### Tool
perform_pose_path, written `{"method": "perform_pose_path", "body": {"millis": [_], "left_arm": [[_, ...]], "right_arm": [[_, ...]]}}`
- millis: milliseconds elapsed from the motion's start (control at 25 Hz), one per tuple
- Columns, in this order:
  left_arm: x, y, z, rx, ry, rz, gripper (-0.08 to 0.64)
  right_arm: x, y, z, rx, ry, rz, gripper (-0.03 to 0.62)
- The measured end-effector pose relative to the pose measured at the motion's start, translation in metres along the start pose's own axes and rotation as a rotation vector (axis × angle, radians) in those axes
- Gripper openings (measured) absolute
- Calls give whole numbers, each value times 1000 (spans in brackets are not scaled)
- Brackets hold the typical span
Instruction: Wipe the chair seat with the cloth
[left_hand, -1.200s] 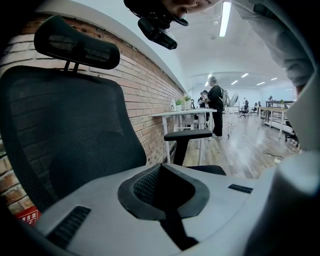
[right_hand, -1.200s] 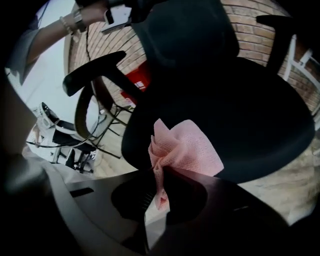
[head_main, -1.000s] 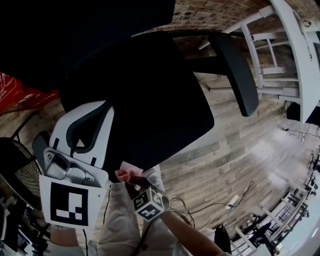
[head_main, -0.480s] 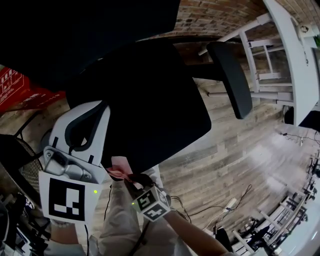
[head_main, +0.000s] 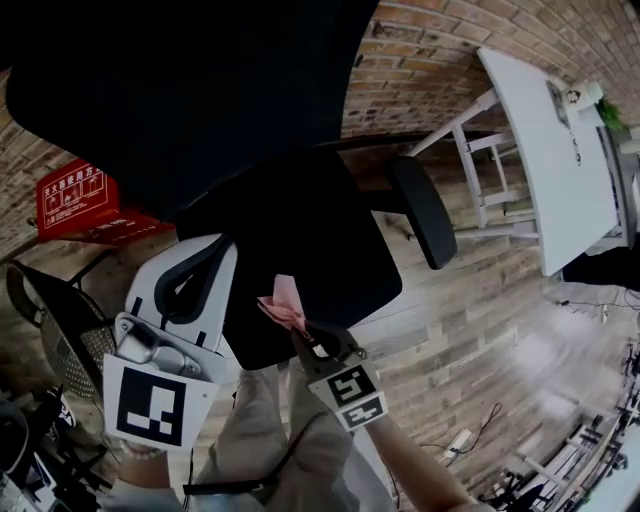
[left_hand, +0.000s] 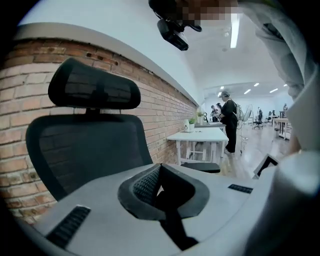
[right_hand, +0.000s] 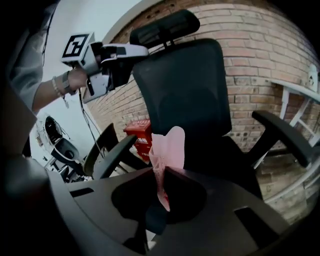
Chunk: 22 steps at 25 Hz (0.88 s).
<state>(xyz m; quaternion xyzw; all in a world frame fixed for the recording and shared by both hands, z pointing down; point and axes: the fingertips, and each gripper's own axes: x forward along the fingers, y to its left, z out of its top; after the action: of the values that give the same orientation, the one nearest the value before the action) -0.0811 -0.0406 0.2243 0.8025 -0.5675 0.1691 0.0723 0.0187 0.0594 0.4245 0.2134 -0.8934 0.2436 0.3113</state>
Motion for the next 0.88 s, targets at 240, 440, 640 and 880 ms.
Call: {"method": "perform_pose_path", "body": {"millis": [240,440,640,880], "left_arm": [[-33,-10,68,112,-9,-8,18],[-50,-16,109,177,-59,-15,18],[-68,-14,141,63,-125,12,18],[-87,0,171,5,-167,56,18]], "right_arm": [[-80,-22,76,-50,-95,-87,57],[-135,-37,126,-98,-157,-171,57],[-182,-39,169,-126,-277,-247,57],[-223,-35,207,-117,-360,-308,57]]}}
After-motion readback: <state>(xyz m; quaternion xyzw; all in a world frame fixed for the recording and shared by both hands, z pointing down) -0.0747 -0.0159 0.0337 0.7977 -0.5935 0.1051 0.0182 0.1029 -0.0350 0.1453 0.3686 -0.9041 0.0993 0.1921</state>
